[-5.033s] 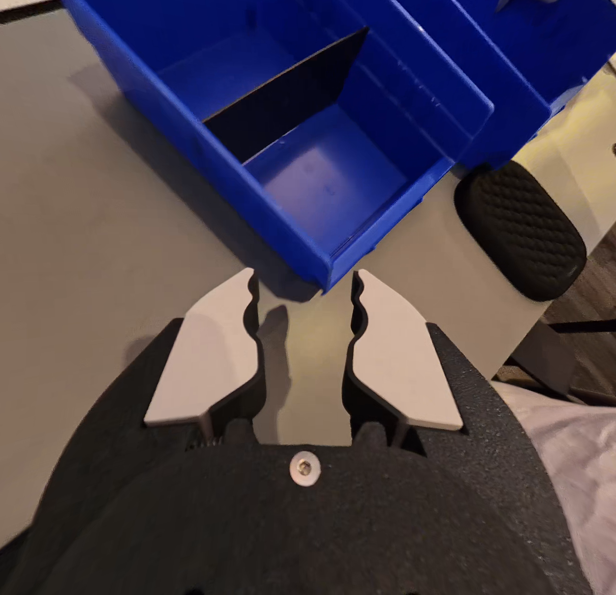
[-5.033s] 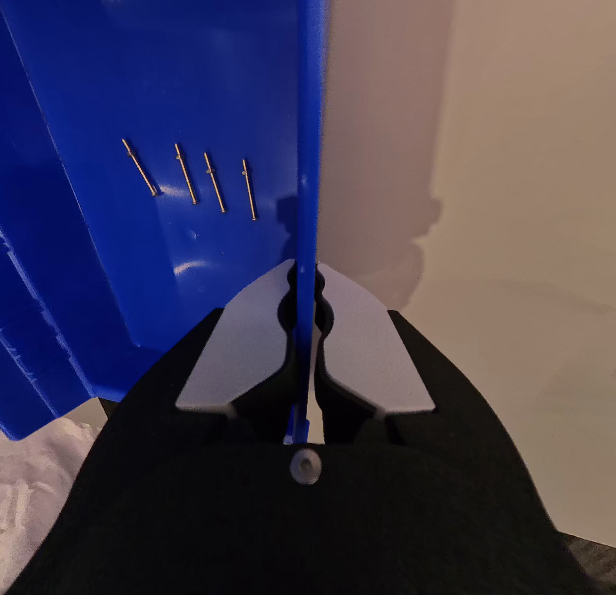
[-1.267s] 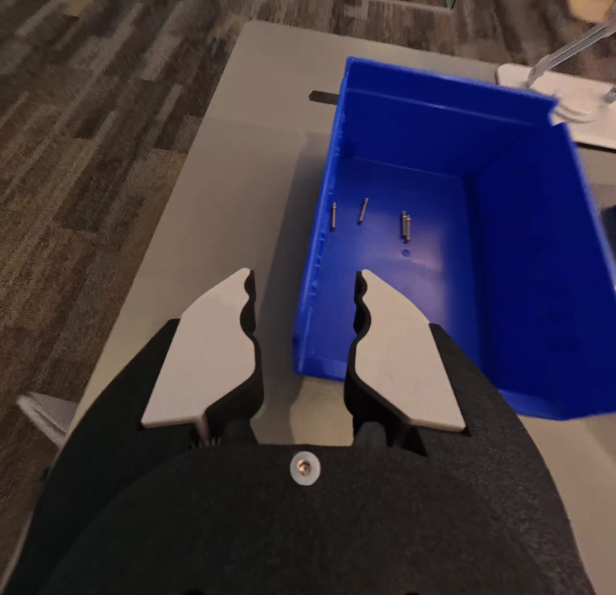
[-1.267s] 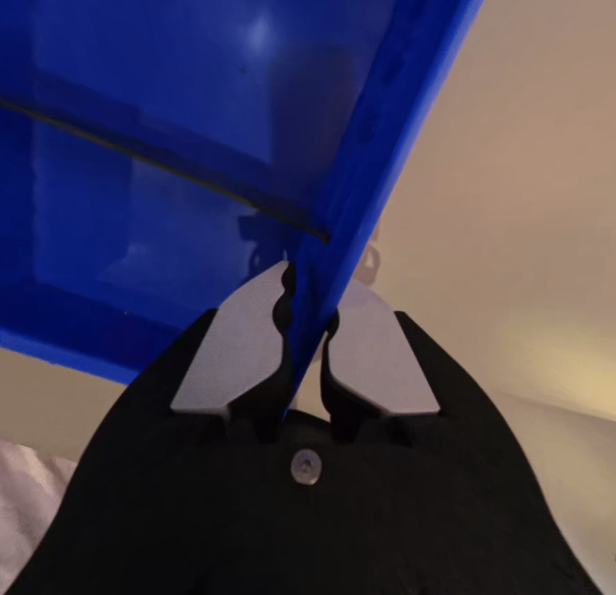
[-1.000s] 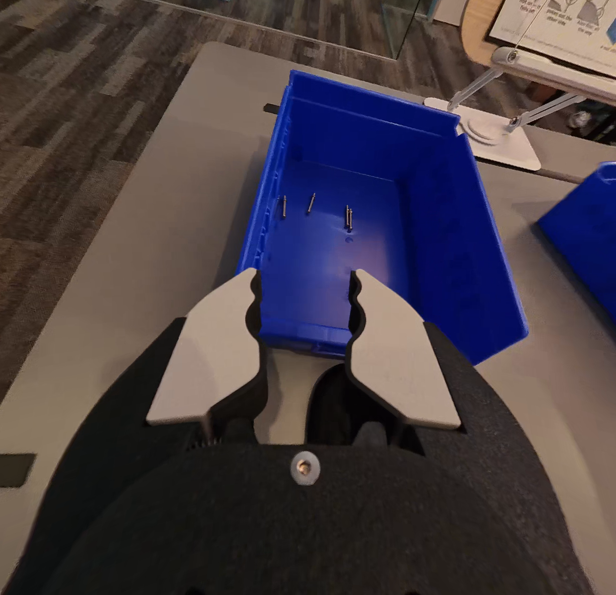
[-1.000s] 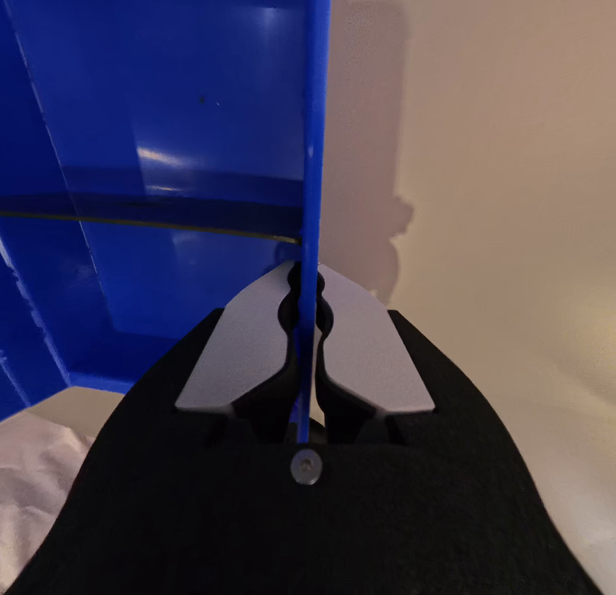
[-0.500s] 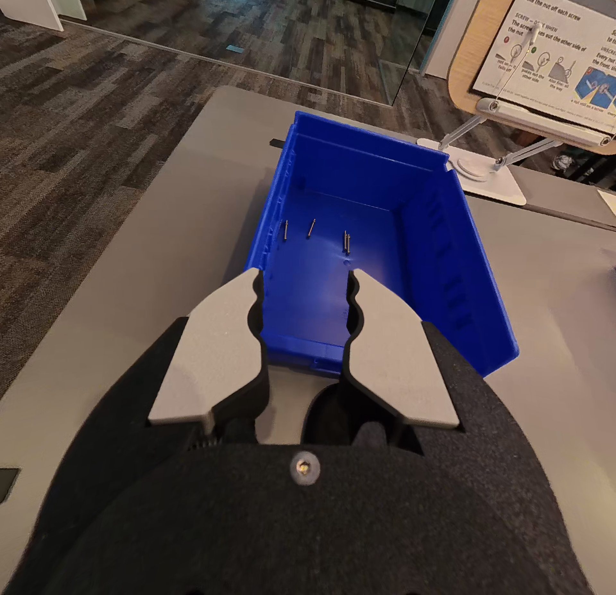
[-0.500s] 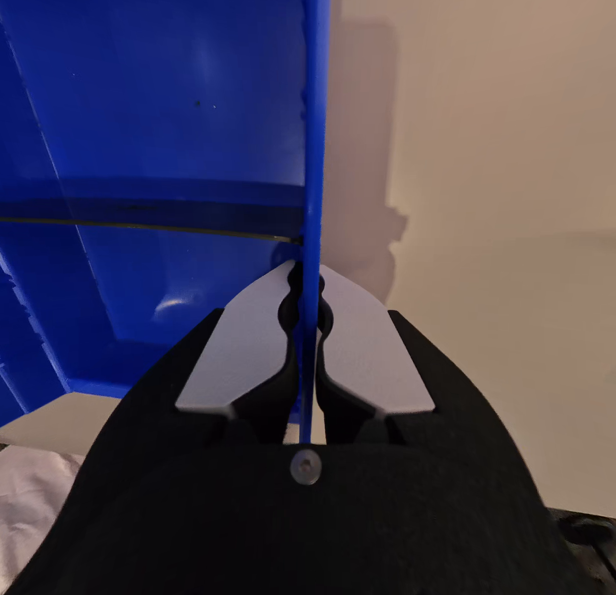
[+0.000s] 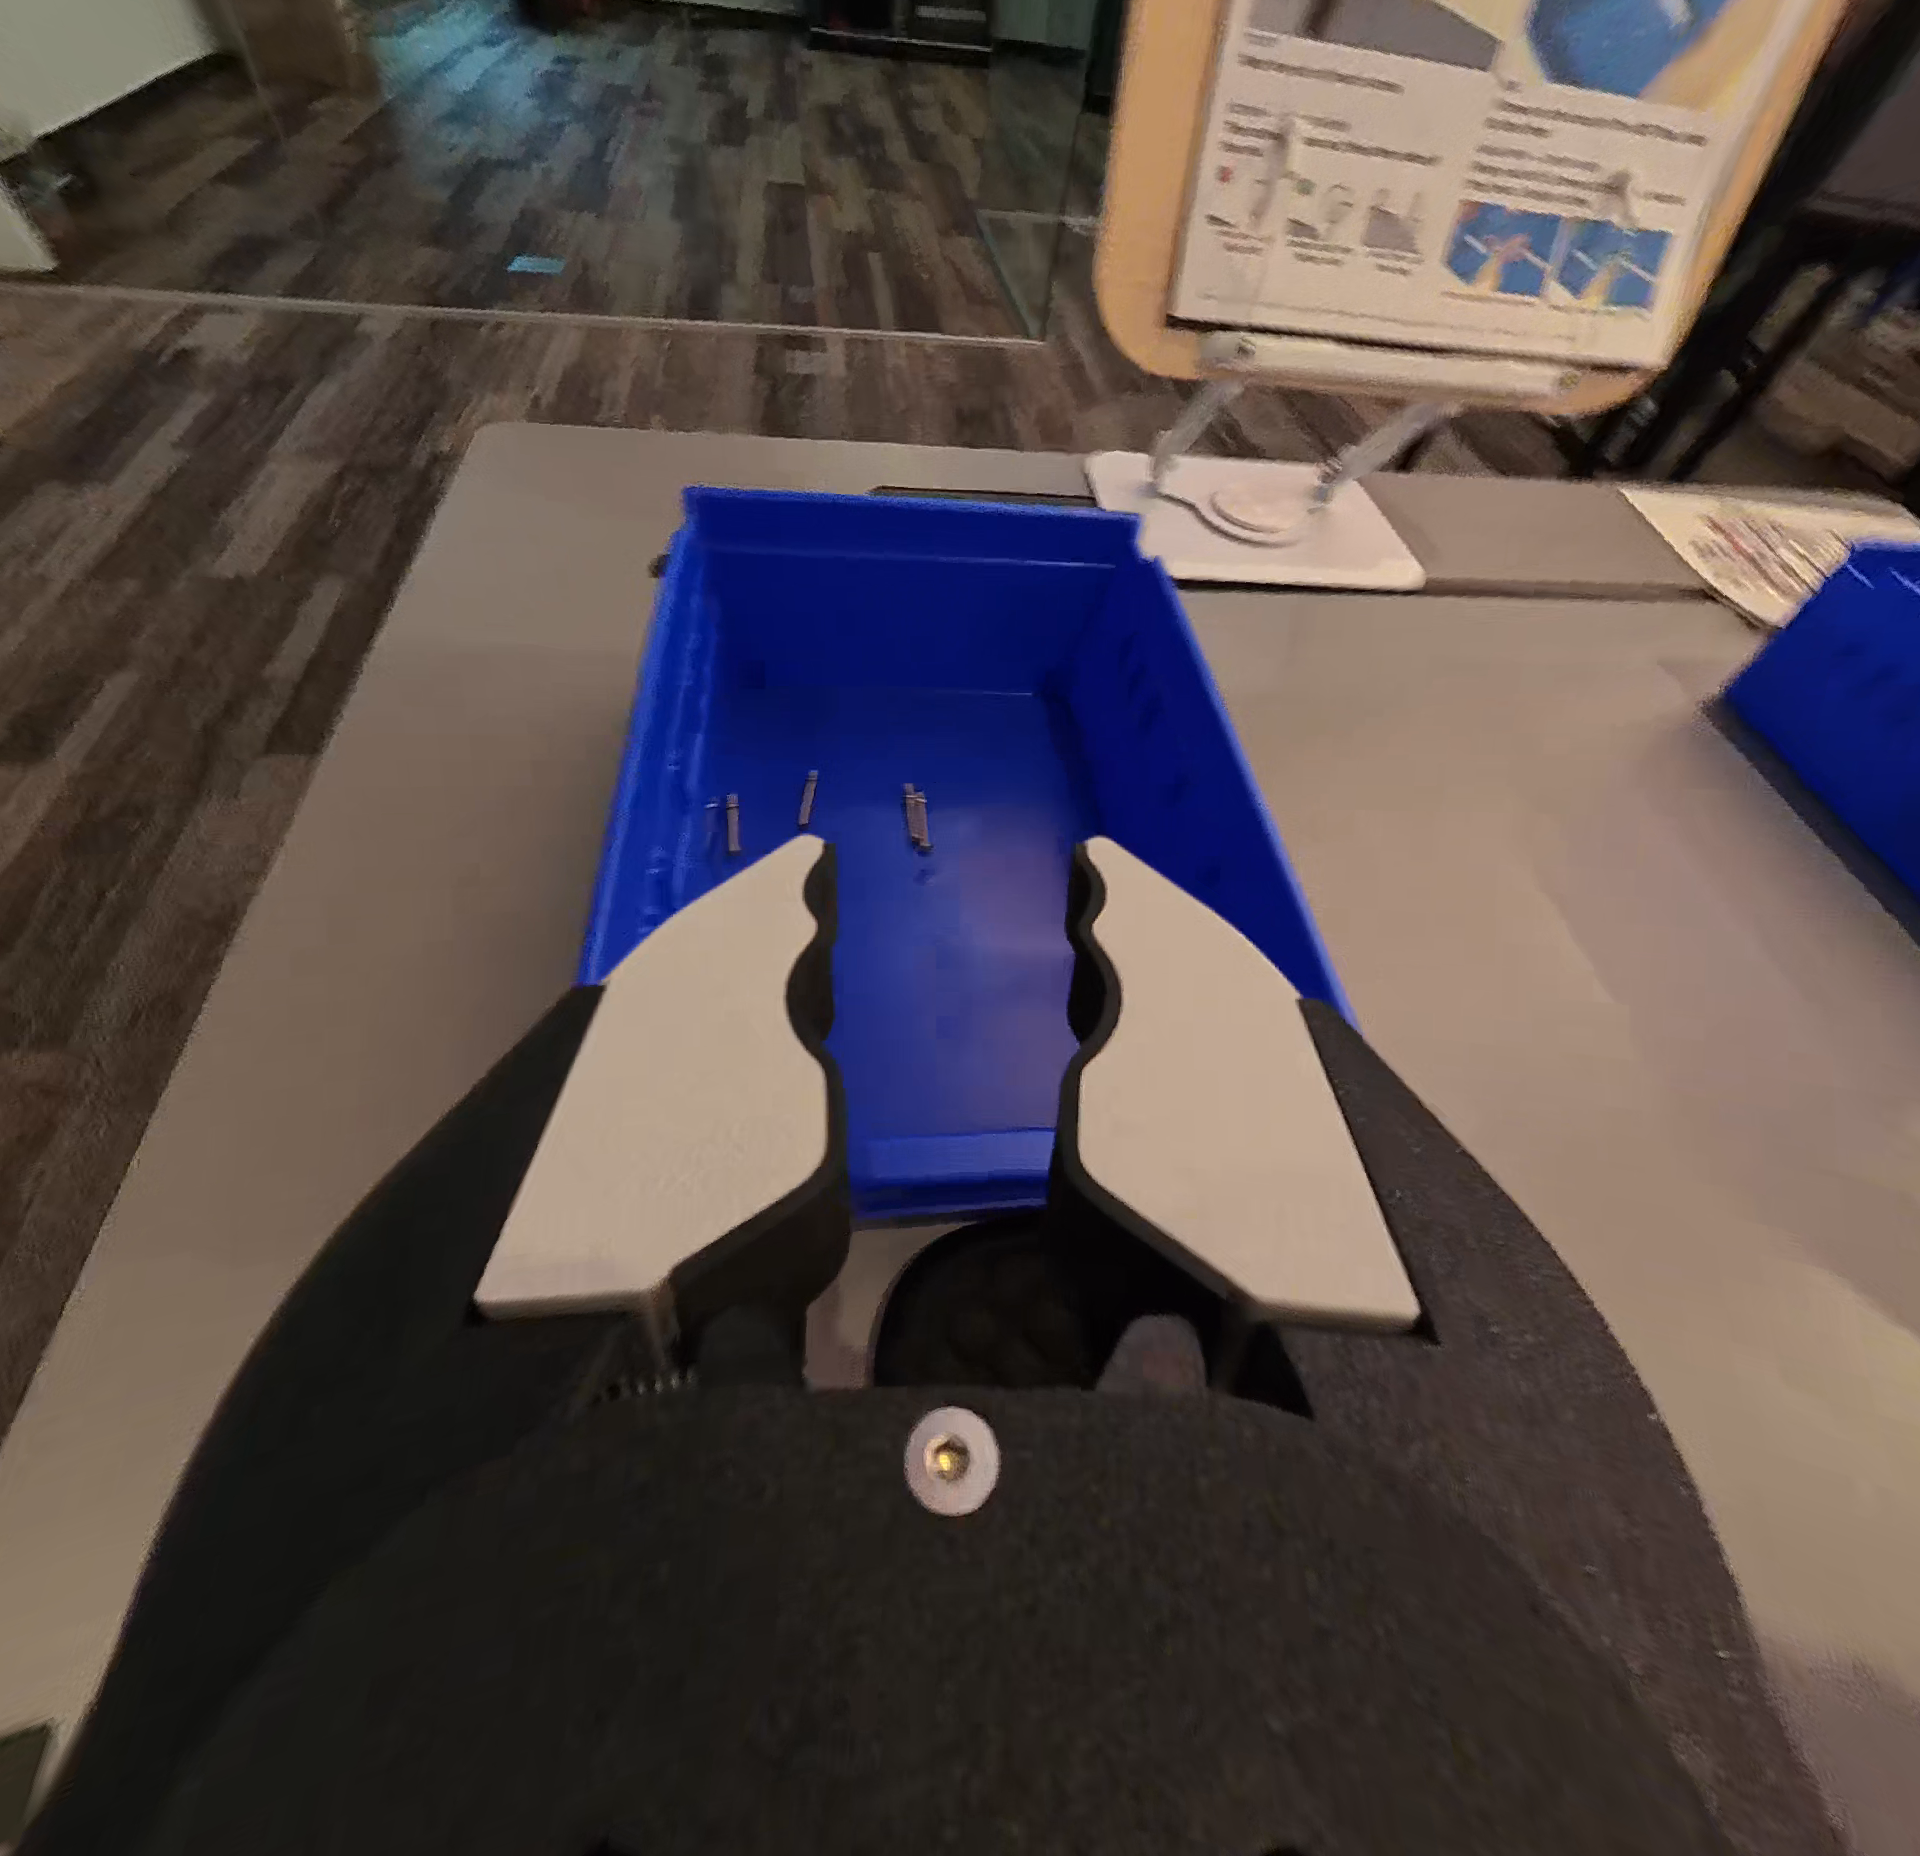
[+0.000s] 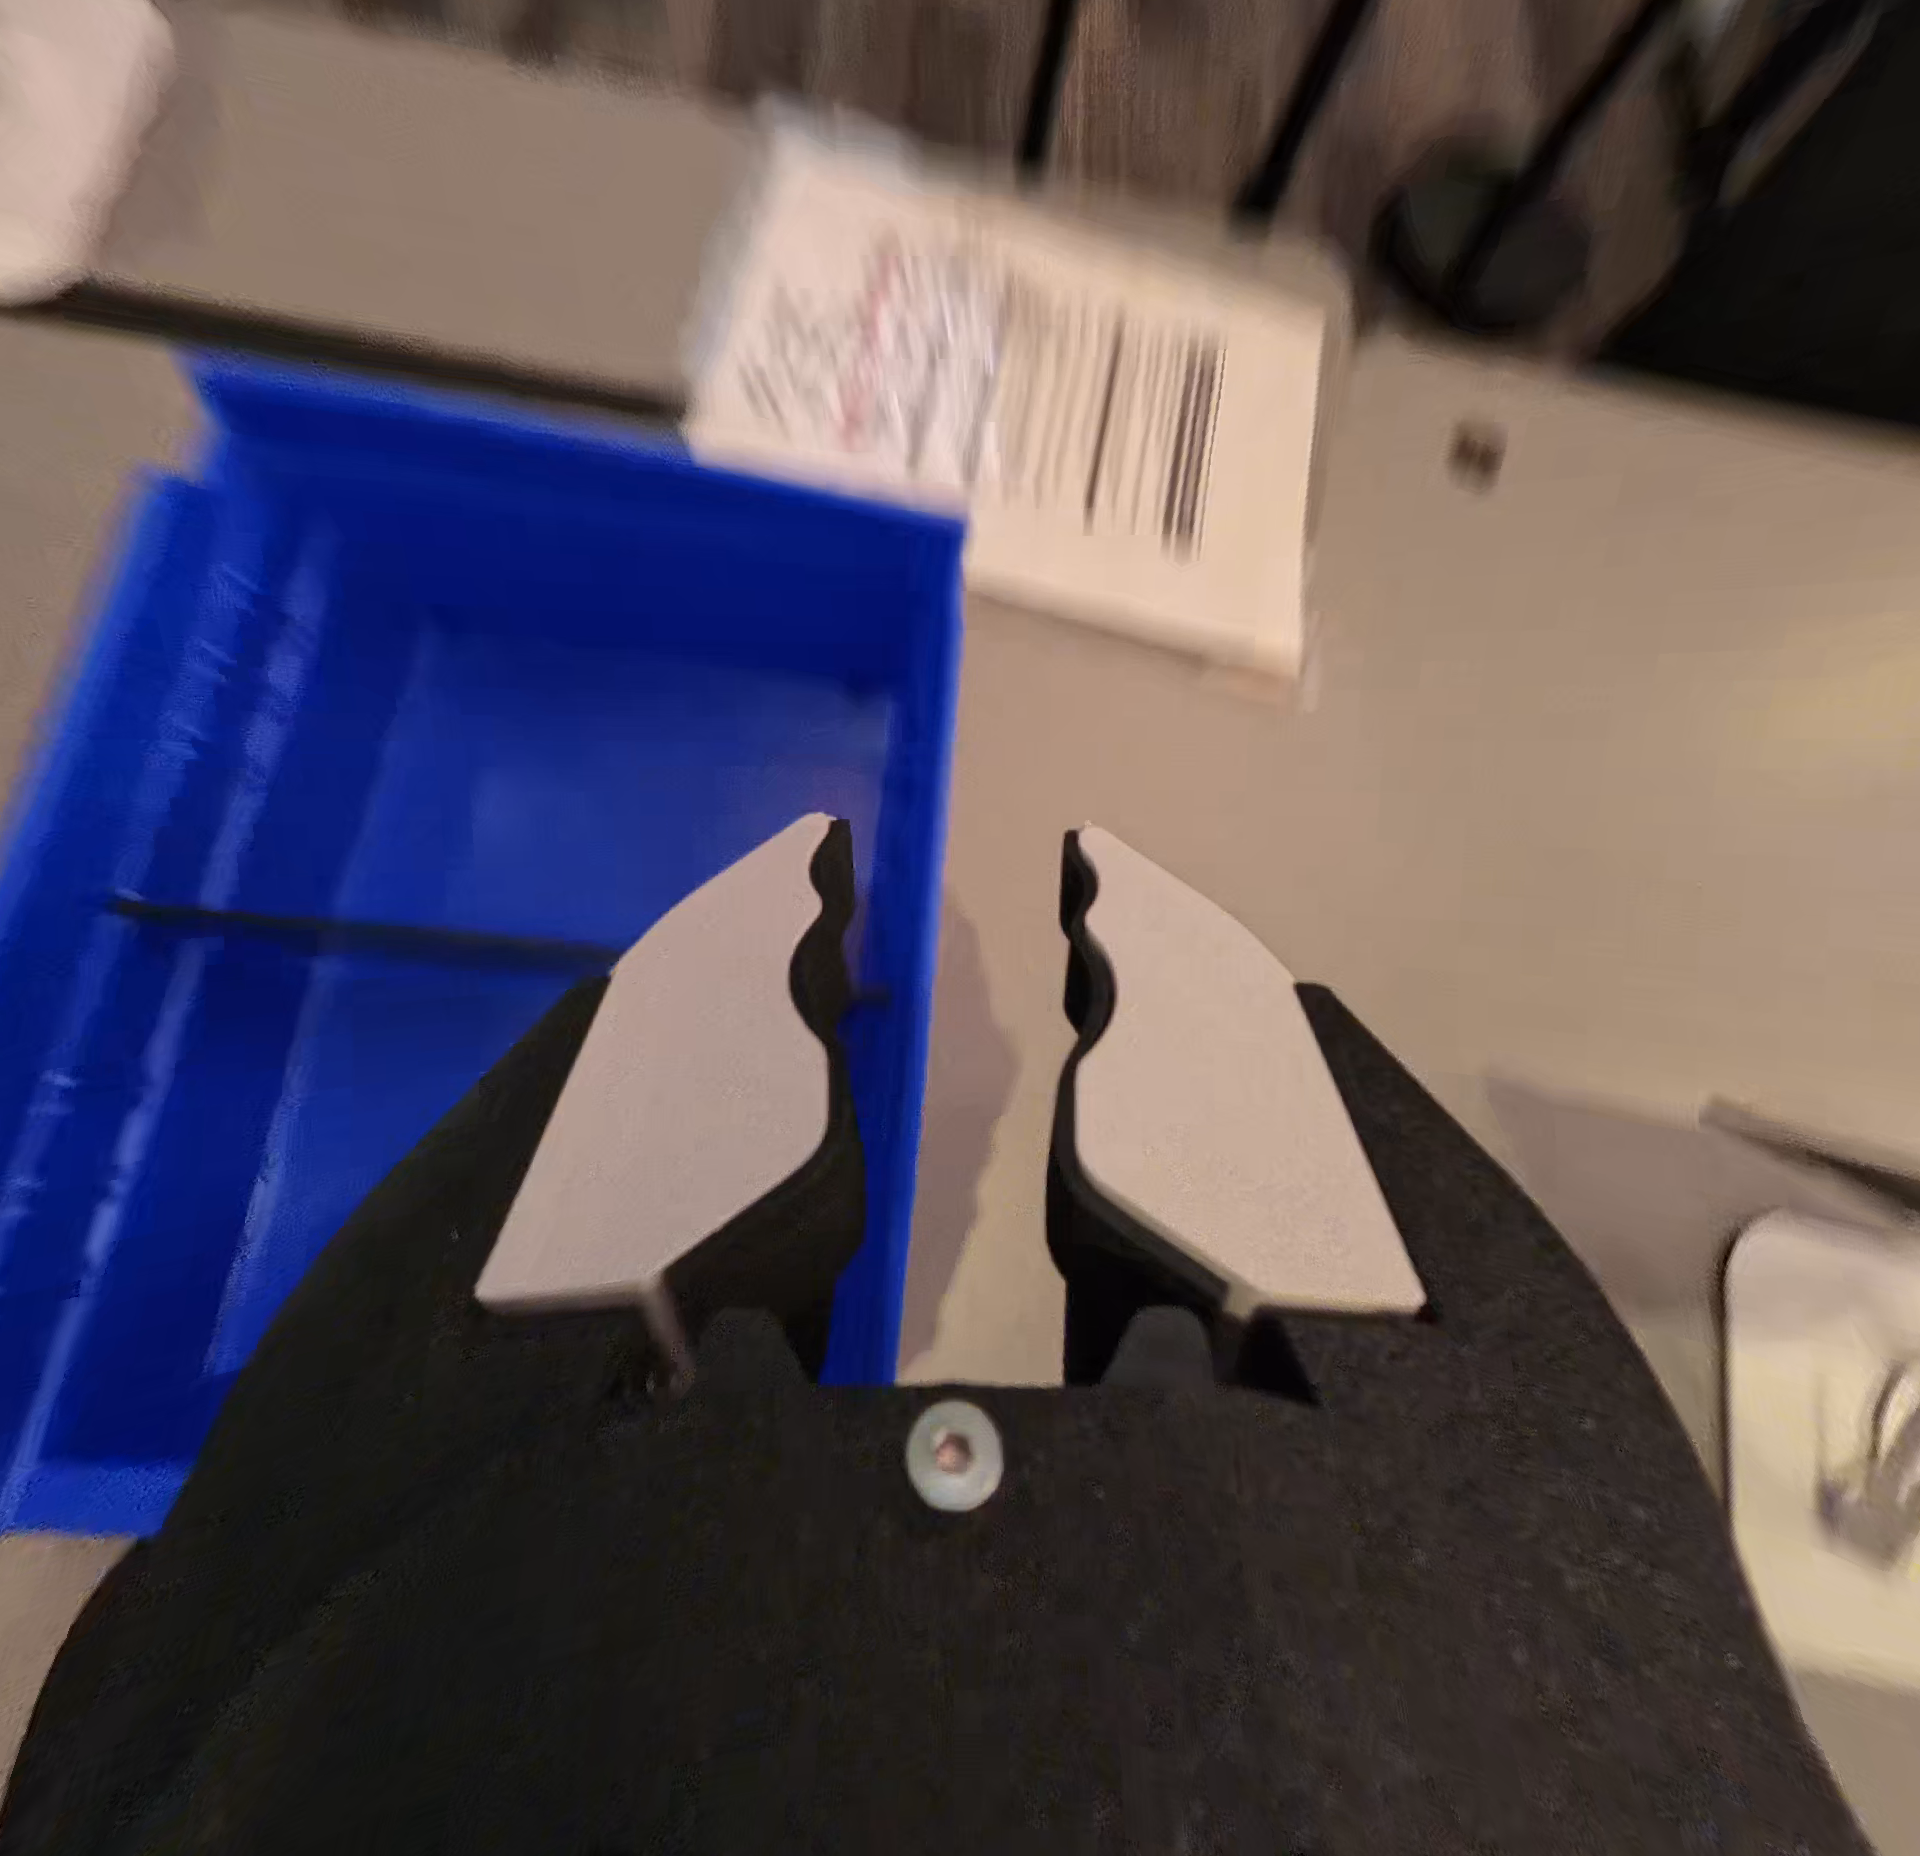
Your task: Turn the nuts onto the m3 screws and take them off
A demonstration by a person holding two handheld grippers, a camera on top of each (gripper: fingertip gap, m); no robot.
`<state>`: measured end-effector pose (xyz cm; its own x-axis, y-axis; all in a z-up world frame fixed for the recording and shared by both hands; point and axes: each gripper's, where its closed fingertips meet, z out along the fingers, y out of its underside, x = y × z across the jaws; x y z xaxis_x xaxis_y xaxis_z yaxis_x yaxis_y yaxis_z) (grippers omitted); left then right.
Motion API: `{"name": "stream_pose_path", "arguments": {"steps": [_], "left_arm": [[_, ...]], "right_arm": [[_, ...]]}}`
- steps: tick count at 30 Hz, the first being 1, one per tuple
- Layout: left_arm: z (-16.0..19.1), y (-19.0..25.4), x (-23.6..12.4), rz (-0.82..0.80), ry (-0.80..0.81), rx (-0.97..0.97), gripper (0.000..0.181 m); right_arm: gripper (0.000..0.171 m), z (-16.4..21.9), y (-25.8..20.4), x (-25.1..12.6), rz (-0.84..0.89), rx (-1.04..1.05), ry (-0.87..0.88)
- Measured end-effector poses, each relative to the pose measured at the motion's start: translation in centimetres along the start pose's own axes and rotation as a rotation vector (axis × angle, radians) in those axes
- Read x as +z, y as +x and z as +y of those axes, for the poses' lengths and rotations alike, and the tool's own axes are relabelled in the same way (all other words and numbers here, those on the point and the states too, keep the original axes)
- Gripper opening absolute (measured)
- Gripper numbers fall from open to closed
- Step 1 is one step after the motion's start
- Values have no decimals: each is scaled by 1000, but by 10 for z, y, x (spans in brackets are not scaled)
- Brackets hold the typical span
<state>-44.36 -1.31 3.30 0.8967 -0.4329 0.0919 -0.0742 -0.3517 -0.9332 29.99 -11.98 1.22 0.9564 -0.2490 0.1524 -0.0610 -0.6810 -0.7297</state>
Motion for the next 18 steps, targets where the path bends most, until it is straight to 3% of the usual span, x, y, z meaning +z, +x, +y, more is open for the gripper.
{"name": "stream_pose_path", "arguments": {"steps": [3, 6, 10, 15, 18], "left_arm": [[4, 15, 17, 63, -78, 95, 36], [18, 13, 52, 59, -256, 128, 35], [32, 1, 107, -2, -388, 168, 26], [70, -16, 154, -30, -659, 194, 20], [78, -22, 174, -22, -735, 171, 19]], "right_arm": [[36, -62, -55, -44, -141, -115, 327], [37, -99, -130, -77, -401, -137, 501], [38, -119, -203, -91, -592, -271, 587], [17, -116, -247, -81, -527, -496, 659], [20, -103, -265, -69, -564, -558, 574]]}}
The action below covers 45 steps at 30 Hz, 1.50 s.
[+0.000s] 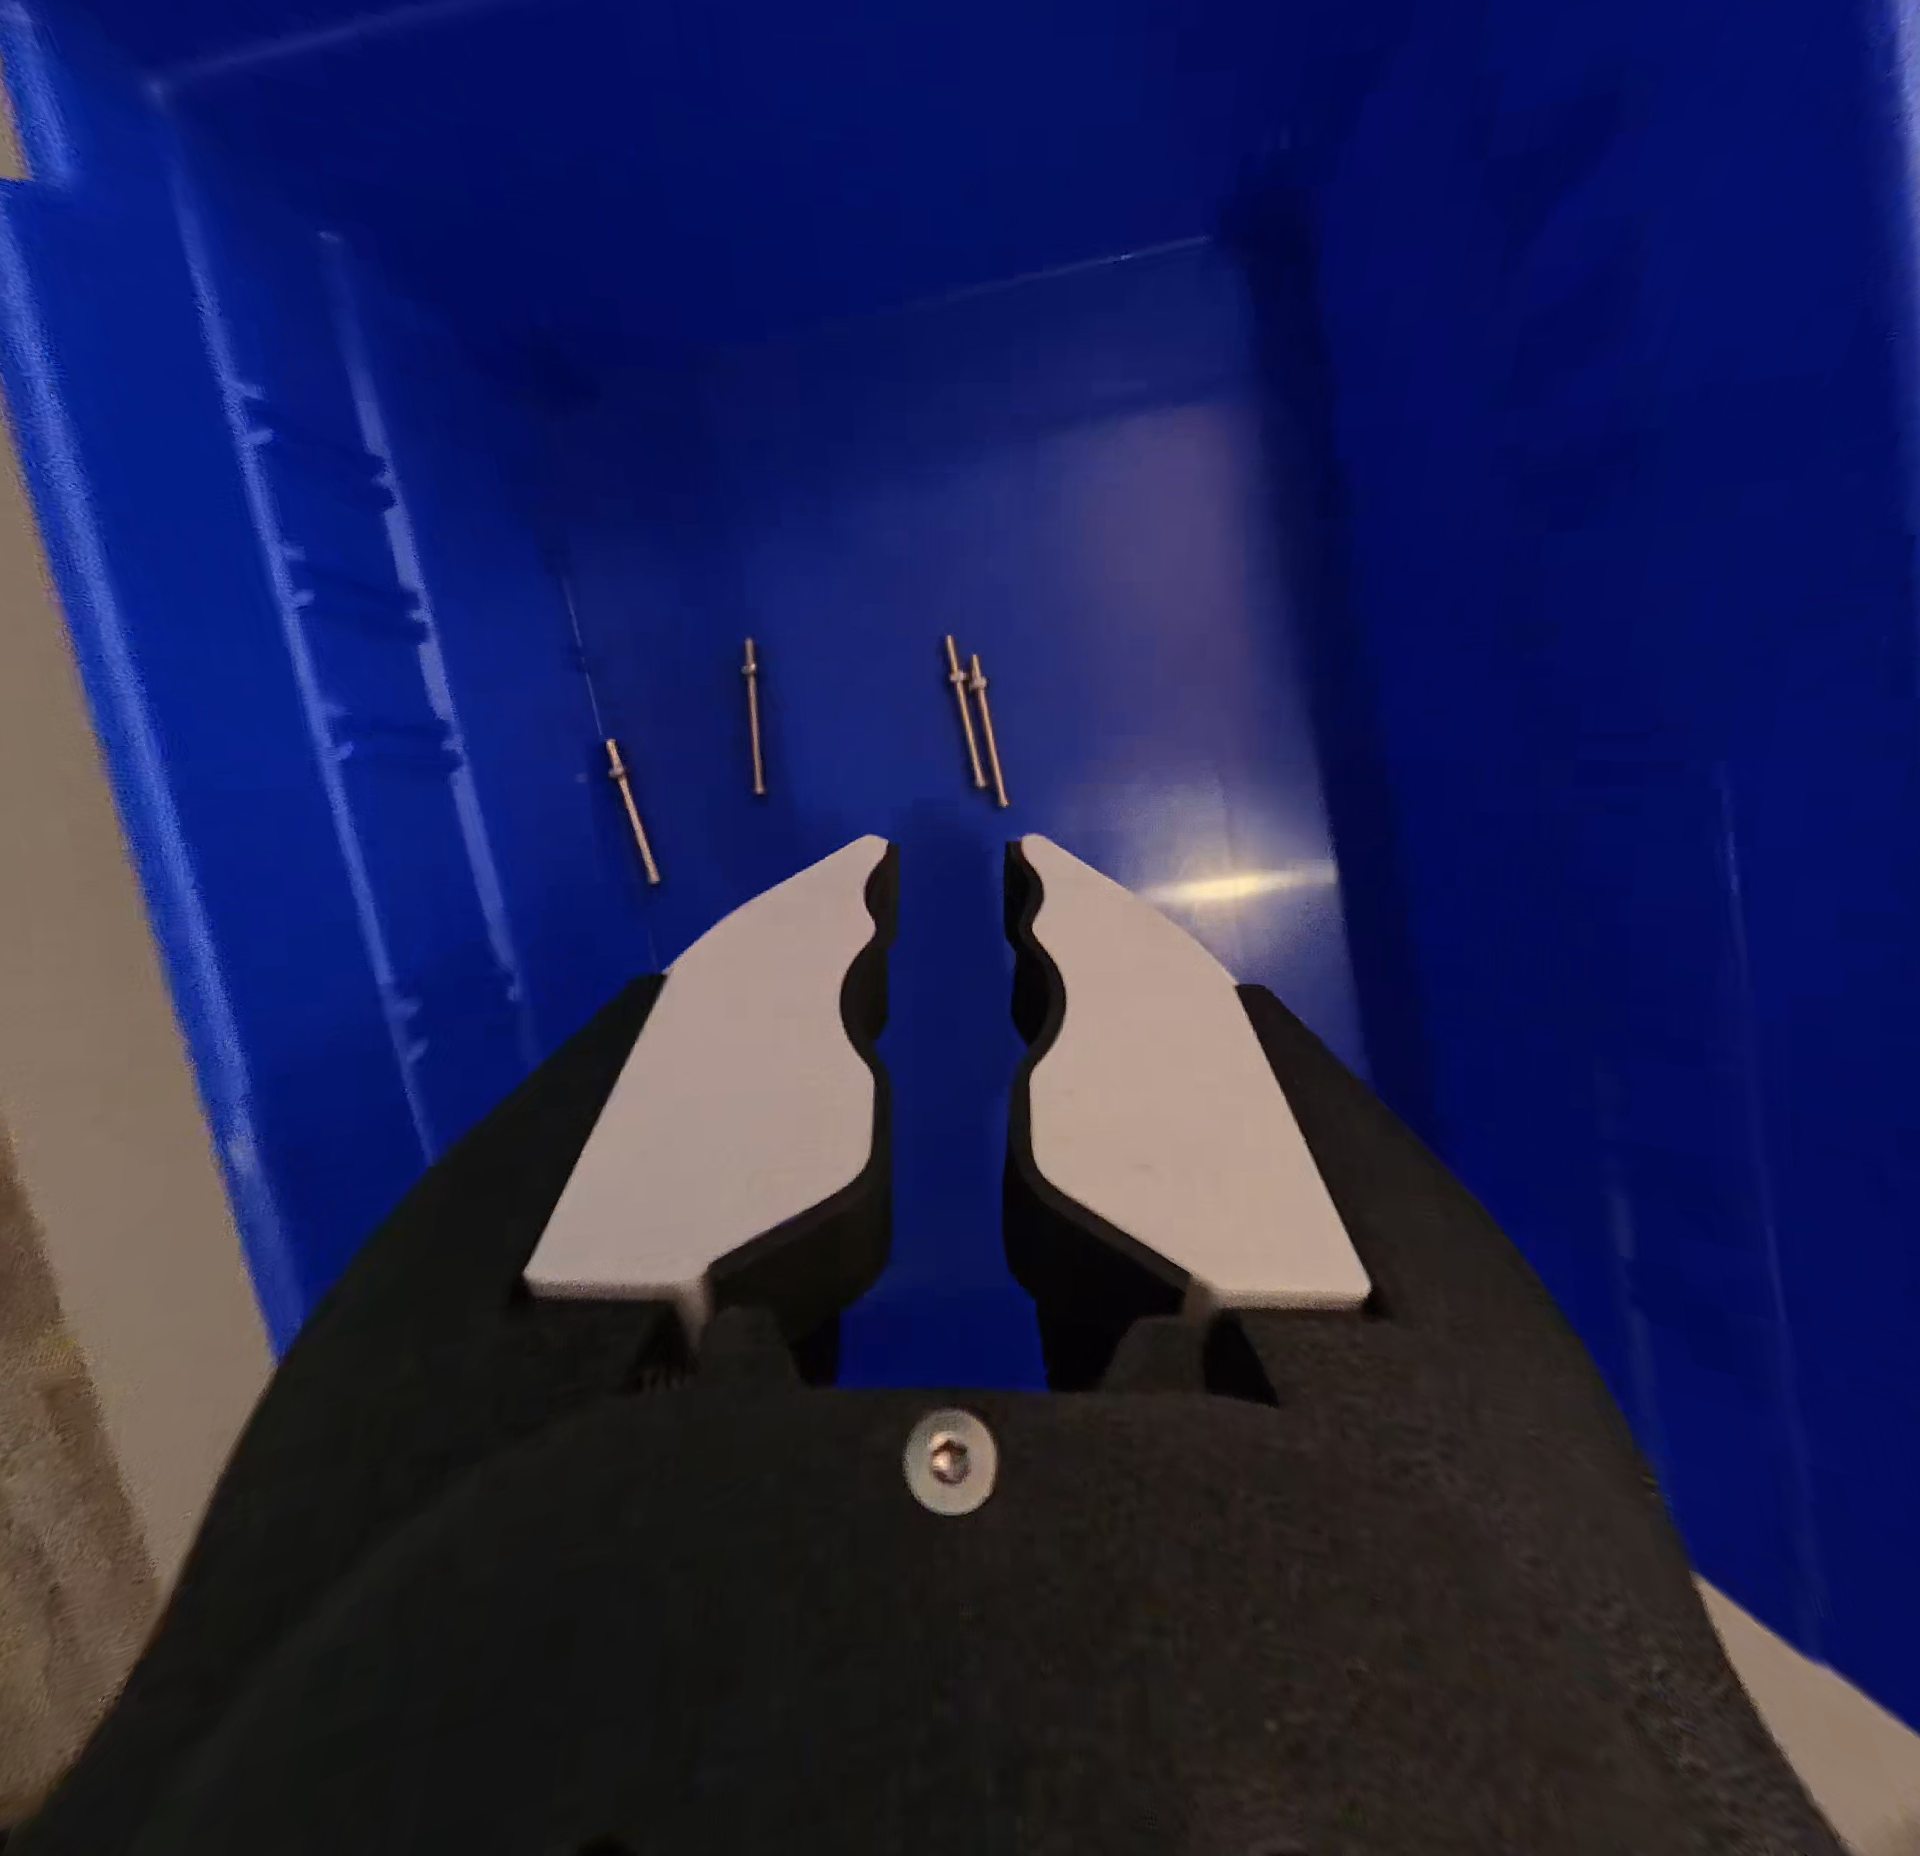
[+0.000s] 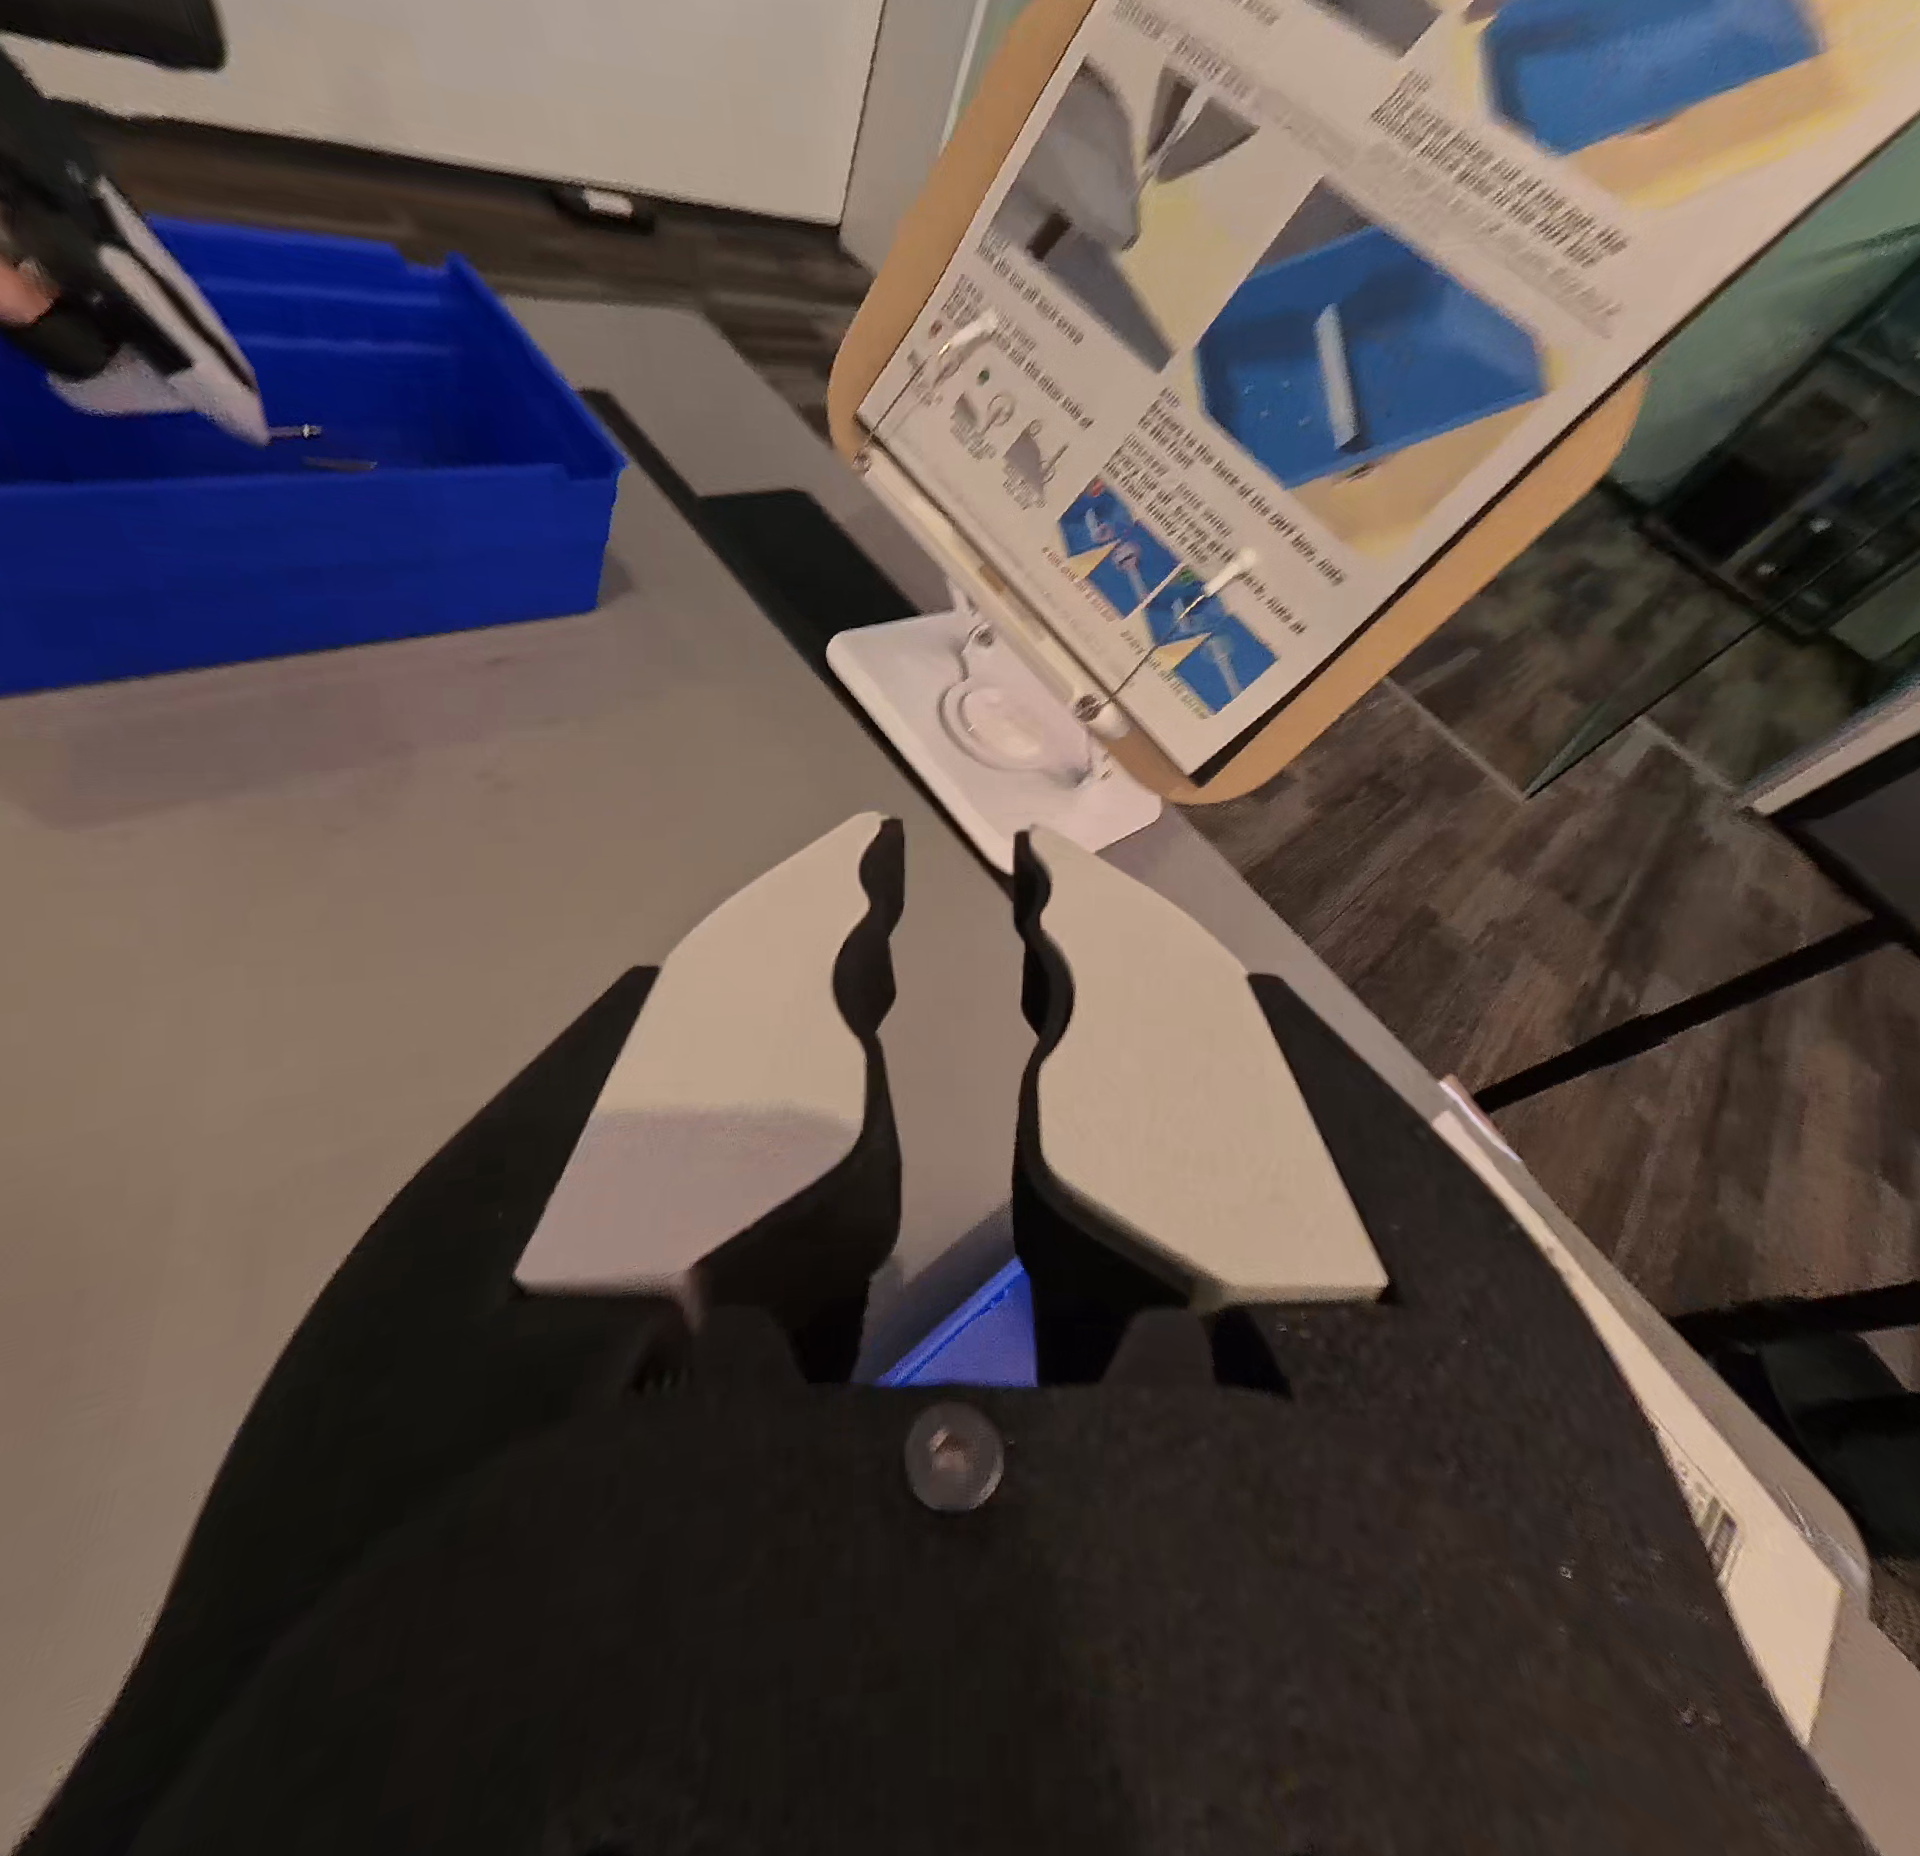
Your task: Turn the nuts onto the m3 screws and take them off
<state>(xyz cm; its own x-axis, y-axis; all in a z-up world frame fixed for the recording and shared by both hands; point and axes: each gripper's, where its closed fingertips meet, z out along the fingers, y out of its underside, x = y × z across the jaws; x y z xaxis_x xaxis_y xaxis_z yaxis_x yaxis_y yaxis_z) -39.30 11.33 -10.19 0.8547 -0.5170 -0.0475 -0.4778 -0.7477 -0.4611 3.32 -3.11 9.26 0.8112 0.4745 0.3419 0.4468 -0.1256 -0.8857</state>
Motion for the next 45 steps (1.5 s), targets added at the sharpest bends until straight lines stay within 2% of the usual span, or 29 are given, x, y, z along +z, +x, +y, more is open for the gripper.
{"name": "stream_pose_path", "arguments": {"steps": [5, 12, 16, 23, 42, 45], "left_arm": [[-8, 5, 27, 129, -92, -93, 19], [-2, -4, 48, 91, -201, -64, 19], [-6, -3, 49, 113, -192, -87, 19], [-2, -8, 53, 60, -220, -42, 19], [-1, 3, 56, 44, -277, 27, 3], [-2, -10, 51, -19, -241, 66, 2]], "right_arm": [[19, 13, -1, 8, -48, 34, -27], [19, 22, 16, -1, -39, 97, -19], [19, 27, 21, -1, -37, 114, -27], [19, 34, 21, 4, -43, 108, -65], [19, 40, 22, 6, -40, 90, -95], [19, 41, 23, 7, -42, 94, -94]]}}
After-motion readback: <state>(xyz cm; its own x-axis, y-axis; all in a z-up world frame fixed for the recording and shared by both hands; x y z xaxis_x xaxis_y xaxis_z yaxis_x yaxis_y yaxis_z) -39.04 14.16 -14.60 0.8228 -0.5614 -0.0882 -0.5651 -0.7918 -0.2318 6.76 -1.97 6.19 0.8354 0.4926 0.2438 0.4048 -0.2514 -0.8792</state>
